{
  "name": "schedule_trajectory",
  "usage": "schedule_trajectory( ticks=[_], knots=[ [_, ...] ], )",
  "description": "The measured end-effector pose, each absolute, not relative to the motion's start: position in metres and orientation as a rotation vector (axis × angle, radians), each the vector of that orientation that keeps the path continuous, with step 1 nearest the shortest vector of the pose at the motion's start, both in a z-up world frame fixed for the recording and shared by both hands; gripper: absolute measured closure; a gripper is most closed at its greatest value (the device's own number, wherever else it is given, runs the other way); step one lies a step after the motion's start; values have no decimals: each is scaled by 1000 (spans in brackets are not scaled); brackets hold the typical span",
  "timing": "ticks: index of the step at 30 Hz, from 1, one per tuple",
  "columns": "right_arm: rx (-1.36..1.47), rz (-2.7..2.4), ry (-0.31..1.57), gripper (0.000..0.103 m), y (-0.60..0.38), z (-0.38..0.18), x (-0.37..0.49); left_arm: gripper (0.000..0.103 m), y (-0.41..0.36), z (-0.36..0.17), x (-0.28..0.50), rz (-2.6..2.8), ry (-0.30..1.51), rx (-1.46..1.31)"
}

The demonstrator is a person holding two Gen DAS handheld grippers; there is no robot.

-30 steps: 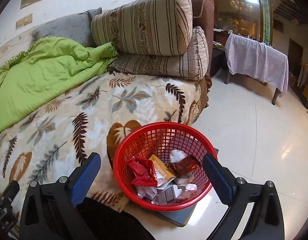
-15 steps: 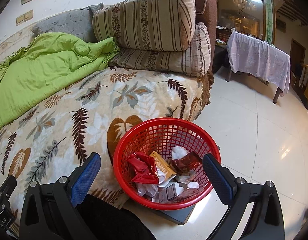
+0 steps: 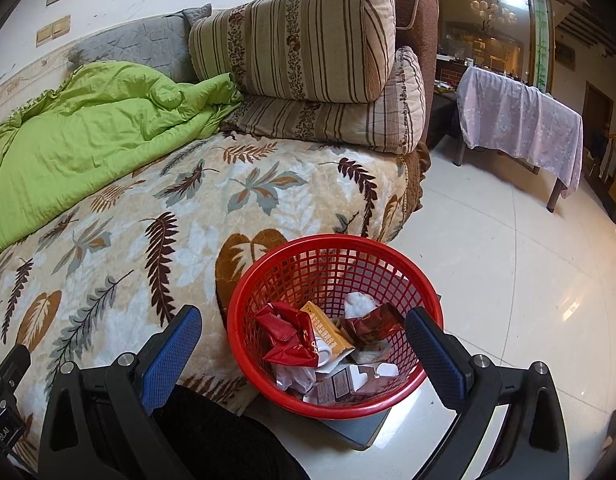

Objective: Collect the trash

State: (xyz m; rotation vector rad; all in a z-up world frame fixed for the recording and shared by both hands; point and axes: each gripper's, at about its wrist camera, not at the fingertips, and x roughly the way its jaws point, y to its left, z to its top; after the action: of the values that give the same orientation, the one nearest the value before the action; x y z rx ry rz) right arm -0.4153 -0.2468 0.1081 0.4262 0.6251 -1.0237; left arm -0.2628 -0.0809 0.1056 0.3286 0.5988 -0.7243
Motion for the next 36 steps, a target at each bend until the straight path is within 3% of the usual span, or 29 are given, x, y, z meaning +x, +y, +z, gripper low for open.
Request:
schedule_trajectory(
  ticks=[36],
  knots=[
    [412, -1020, 632, 0, -242, 109, -415, 13, -82, 109, -264, -739, 606, 310]
  ],
)
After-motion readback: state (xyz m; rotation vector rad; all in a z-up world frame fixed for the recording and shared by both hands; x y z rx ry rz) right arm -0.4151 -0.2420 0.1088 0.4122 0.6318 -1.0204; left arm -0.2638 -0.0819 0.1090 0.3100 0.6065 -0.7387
